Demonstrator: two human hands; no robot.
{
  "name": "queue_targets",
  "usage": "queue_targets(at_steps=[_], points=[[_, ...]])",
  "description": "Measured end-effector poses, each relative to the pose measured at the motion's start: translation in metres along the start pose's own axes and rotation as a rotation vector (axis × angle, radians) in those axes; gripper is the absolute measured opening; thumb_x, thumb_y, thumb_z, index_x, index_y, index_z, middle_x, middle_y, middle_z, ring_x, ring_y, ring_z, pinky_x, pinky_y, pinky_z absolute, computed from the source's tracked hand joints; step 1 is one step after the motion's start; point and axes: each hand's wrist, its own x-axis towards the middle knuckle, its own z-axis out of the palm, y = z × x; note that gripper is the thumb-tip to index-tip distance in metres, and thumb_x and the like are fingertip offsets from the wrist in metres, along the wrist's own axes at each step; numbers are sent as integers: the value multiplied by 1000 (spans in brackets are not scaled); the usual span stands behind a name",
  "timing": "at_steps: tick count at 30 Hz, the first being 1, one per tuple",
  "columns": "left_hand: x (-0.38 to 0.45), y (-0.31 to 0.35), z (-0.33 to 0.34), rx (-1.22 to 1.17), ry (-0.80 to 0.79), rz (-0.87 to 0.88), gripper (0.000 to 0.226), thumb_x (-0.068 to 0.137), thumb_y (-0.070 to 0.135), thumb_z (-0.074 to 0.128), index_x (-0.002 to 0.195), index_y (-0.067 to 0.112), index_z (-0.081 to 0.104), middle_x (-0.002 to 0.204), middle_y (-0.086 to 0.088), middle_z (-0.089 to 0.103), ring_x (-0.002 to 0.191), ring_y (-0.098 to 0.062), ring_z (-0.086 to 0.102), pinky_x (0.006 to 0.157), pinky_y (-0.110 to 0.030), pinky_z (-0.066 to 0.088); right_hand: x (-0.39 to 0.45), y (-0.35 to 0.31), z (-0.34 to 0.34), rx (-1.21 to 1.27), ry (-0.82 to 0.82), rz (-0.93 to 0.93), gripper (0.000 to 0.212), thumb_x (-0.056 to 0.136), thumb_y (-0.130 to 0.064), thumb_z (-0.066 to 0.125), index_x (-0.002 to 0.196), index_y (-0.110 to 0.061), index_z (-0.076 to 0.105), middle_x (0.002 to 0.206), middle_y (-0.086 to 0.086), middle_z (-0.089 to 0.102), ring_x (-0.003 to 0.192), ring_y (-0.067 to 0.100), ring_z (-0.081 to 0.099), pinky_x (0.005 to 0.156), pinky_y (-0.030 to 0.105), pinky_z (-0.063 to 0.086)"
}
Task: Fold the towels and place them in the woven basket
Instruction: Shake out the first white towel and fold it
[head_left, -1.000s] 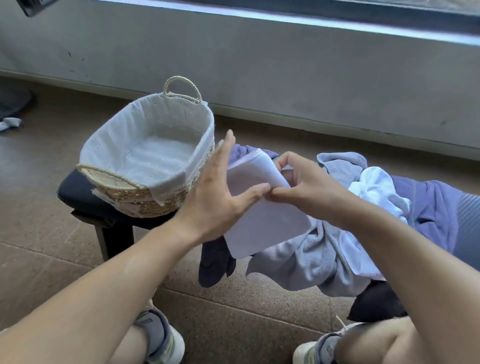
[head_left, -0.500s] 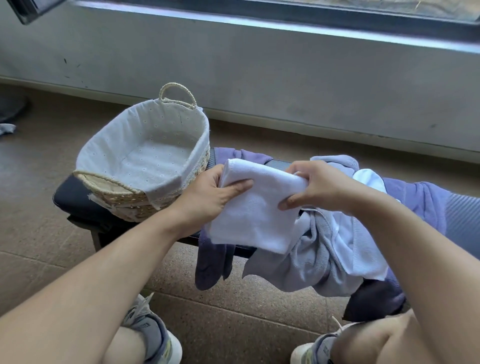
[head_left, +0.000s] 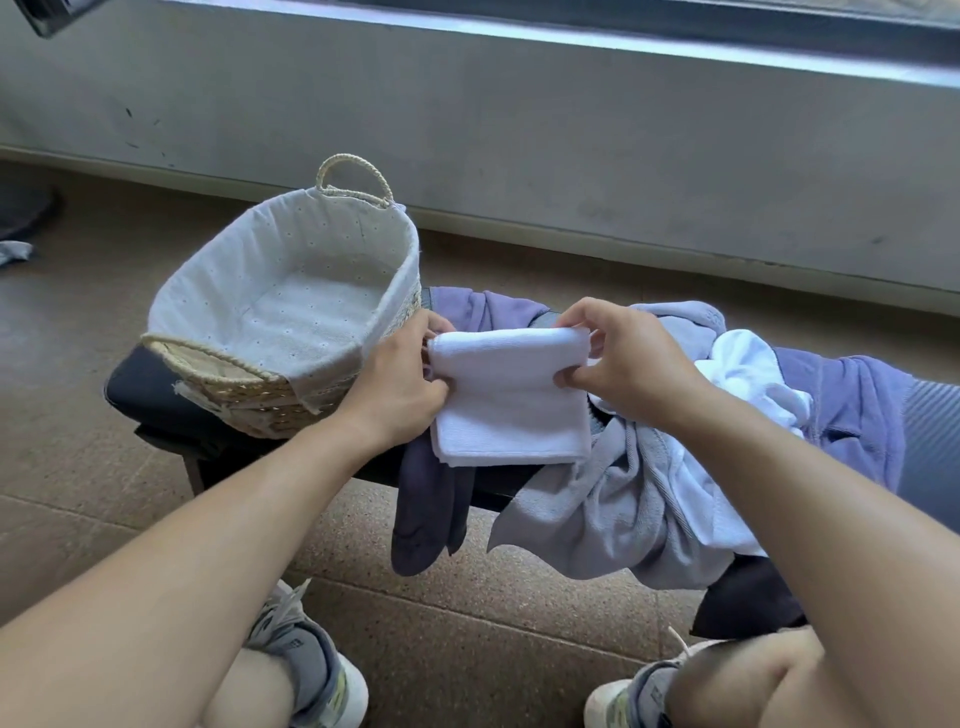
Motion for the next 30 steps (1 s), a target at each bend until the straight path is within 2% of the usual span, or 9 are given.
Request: queue_targets(at_steps=[6, 10, 13, 15, 19, 22, 24, 27, 30], points=[[-8, -3, 2, 272, 53, 288, 42, 70, -10, 56, 96, 24, 56, 100, 6, 53, 93, -19, 52, 71, -41, 47, -8, 6, 3, -229, -108, -44, 34, 75, -18, 78, 95, -30, 53, 98, -9, 65, 88, 17, 57, 77, 40, 52], [-14, -2, -4, 196, 42, 343, 41, 68, -7, 60, 98, 21, 58, 102, 6, 56, 97, -13, 52, 78, -36, 47, -19, 5, -6, -260, -222, -66, 40, 73, -19, 82, 99, -29, 54, 105, -11, 62, 95, 15, 55, 81, 39, 50], [-19, -3, -8, 91, -38, 281, 38, 71, 8, 75, 102, 23, 59, 107, 8, 62, 101, -8, 55, 89, -33, 46, -28, 4, -12, -260, -254, -103, 46, 71, -31, 88, 103, -29, 54, 111, -7, 62, 102, 18, 55, 87, 38, 48], [-21, -5, -11, 98, -125, 285, 45, 69, 21, 83, 104, 29, 57, 116, 10, 62, 112, -11, 56, 99, -38, 45, -33, 6, -16, -252, -276, -125, 47, 71, -44, 87, 102, -30, 56, 108, -9, 60, 99, 15, 52, 82, 28, 44], [-23, -5, -16, 142, -270, 278, 48, 62, 61, 82, 94, 34, 58, 139, 18, 52, 135, -2, 40, 113, -28, 30, -33, 5, -18, -216, -341, -141, 35, 77, -67, 68, 88, -33, 65, 101, -9, 61, 98, 12, 53, 87, 31, 43], [-21, -1, -13, 104, -235, 248, 40, 71, 74, 64, 75, 34, 61, 130, 21, 60, 130, 2, 46, 110, -28, 33, -29, 5, -15, -208, -328, -136, 31, 88, -59, 62, 81, -30, 71, 101, -8, 64, 95, 12, 57, 90, 37, 46], [-20, -1, -10, 103, -223, 260, 37, 74, 69, 67, 71, 32, 60, 117, 20, 67, 117, 1, 56, 105, -33, 42, -28, 3, -14, -235, -327, -122, 23, 86, -53, 71, 82, -31, 69, 103, -9, 63, 95, 11, 57, 85, 30, 45], [-20, 1, -8, 98, -249, 209, 35, 67, 56, 84, 83, 35, 61, 104, 20, 69, 105, 0, 62, 99, -39, 49, -28, 3, -11, -206, -296, -94, 34, 75, -51, 83, 96, -31, 65, 106, -13, 61, 102, 9, 55, 79, 23, 41], [-20, 4, -7, 125, -287, 197, 54, 63, 48, 92, 107, 40, 62, 104, 20, 66, 101, 3, 60, 98, -38, 49, -27, 2, -9, -223, -341, -82, 76, 69, -55, 86, 134, -32, 55, 127, -12, 60, 122, 13, 50, 92, 27, 40]])
